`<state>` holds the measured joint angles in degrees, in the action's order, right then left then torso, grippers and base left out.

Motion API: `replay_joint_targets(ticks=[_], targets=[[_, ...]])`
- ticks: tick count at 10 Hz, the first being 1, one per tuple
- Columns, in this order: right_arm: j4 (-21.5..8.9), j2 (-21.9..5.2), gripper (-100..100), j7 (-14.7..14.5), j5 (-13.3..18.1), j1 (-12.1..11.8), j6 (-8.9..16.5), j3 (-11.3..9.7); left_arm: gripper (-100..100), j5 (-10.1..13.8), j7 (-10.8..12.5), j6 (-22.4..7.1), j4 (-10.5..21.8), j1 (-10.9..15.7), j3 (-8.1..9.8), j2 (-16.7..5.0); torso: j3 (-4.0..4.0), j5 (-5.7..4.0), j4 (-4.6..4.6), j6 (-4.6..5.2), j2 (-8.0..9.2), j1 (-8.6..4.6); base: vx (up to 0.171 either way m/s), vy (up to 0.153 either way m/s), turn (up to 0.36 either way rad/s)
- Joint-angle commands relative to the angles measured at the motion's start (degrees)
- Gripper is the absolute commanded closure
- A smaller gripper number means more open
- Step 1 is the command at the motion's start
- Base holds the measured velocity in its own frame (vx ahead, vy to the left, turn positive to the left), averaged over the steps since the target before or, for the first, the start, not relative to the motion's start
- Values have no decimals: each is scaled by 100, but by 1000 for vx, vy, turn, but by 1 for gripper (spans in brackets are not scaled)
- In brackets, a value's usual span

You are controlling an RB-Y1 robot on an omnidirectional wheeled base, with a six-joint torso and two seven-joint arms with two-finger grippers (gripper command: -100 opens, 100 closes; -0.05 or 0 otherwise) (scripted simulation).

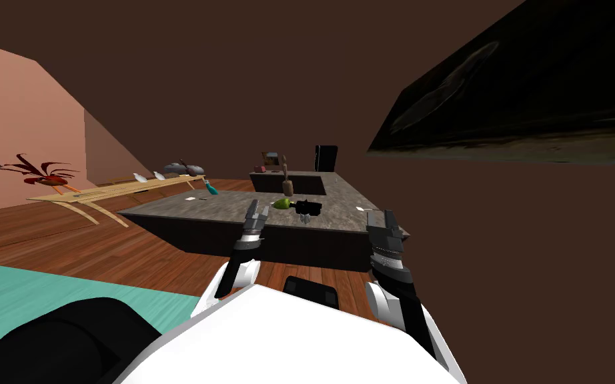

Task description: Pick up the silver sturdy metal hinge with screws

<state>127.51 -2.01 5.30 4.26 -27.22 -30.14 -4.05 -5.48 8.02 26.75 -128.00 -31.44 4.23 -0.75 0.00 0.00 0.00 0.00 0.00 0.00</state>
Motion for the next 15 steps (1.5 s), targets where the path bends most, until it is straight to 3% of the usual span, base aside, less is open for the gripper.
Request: replay_joint_targets(ticks=[1, 4, 5, 7, 8, 9, 10, 11, 12, 13, 14, 15], targets=[[0, 0, 0, 0, 0, 0, 0, 0, -100, 33, -34, -128, 24, 21, 56, -205, 0, 0, 0, 0, 0, 0, -8, -8, -43], [0, 0, 0, 0, 0, 1, 0, 0, -100, 166, -170, -575, 117, 90, 272, -691, 5, -1, 2, 1, 8, -4, -24, -18, -77], [0, 0, 0, 0, 0, 1, 0, 0, -100, 166, -170, -611, 117, 90, 272, -700, 6, -1, 2, 1, 10, -4, -20, -13, -34], [0, 0, 0, 0, 0, 1, 0, 0, -100, 302, -310, -981, 211, 153, 487, -1067, 5, -1, 2, 1, 8, -3, -28, -16, -114], [0, 0, 0, 0, 0, 1, 0, 0, -100, 302, -310, -1080, 211, 153, 487, -1086, 7, -1, 3, 1, 13, -4, -29, -12, -30], [0, 0, 0, 0, 0, 0, 0, 0, -100, 382, -393, -1263, 266, 186, 610, -1290, 7, 0, 3, -1, 11, -3, -26, -13, -68], [0, 0, 0, 0, 0, 1, 0, 0, -100, 382, -393, -1348, 266, 186, 610, -1290, 6, 0, 2, 1, 10, -1, -21, -6, -53], [0, 0, 0, 0, 0, 0, 0, 0, -100, 468, -483, -1546, 324, 221, 742, -1501, 5, 0, 2, 0, 8, -1, -30, -10, -95], [0, 0, 0, 0, 0, 1, 0, 0, -100, 468, -483, -1634, 324, 221, 742, -1501, 6, 0, 2, 1, 11, -1, -26, -6, -59], [0, 0, 0, 0, 0, 0, 0, 0, -100, 561, -578, -1876, 387, 257, 882, -1717, 6, 0, 2, 0, 10, 0, -30, -6, -121], [0, 0, 0, 0, 0, 1, 0, 0, -100, 561, -578, -1936, 387, 257, 882, -1717, 6, 0, 2, 1, 11, 1, -24, 0, -52], [0, 0, 0, 0, 0, 0, 0, 0, -100, 657, -678, -2173, 453, 295, 1027, -1938, 6, 1, 2, -1, 9, 2, -26, -9, -88]])
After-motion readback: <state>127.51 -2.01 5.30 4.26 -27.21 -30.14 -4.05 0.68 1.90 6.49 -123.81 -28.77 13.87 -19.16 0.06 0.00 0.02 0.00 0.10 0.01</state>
